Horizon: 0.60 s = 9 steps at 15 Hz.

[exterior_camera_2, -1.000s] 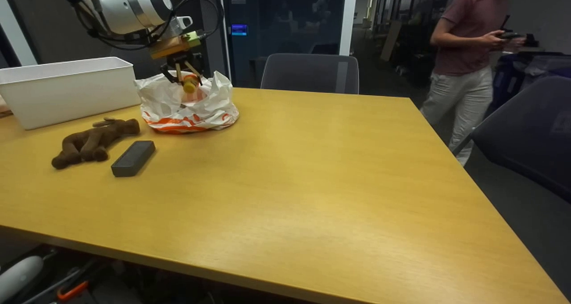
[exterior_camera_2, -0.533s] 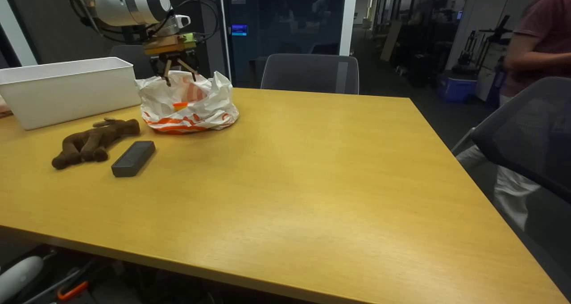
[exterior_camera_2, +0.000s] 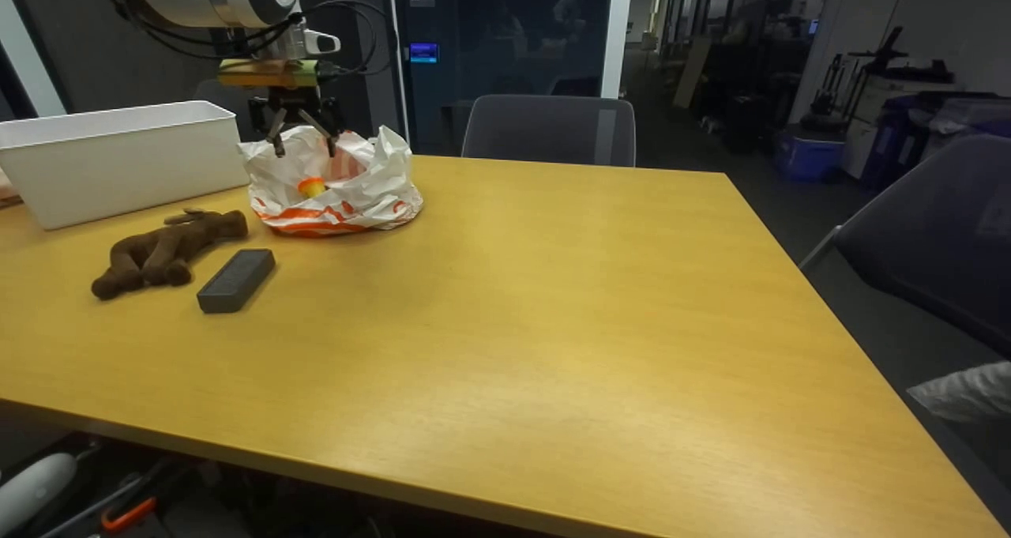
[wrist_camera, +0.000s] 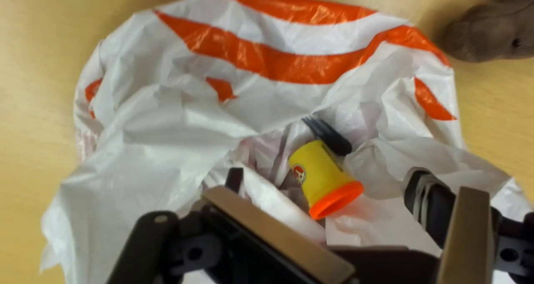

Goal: Put the yellow container, the duster and the moose toy in the plastic, then pull up the plastic

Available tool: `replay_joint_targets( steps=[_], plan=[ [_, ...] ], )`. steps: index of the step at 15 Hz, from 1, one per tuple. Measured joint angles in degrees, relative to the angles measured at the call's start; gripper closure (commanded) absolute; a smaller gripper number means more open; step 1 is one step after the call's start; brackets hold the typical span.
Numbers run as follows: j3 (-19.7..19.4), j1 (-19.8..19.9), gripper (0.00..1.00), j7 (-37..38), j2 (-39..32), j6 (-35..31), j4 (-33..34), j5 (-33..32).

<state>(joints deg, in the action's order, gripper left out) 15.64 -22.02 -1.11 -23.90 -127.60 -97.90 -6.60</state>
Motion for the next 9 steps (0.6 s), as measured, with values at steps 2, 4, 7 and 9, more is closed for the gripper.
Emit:
replay_joint_targets(
  steps=[2, 4, 7, 9],
  plan=[
    [0.4, 0.6, 0.00, 1.2, 4.2, 0.4, -5.3, 3.6],
    [0.5, 1.1, 0.00, 2.1, 8.7, 0.4, -11.2, 5.9],
    [0.5, 1.8, 0.00, 3.3, 14.7, 0.4, -20.2, 7.9],
    [0.6, 1.8, 0.00, 3.3, 15.6, 0.4, -21.7, 7.9]
  ],
)
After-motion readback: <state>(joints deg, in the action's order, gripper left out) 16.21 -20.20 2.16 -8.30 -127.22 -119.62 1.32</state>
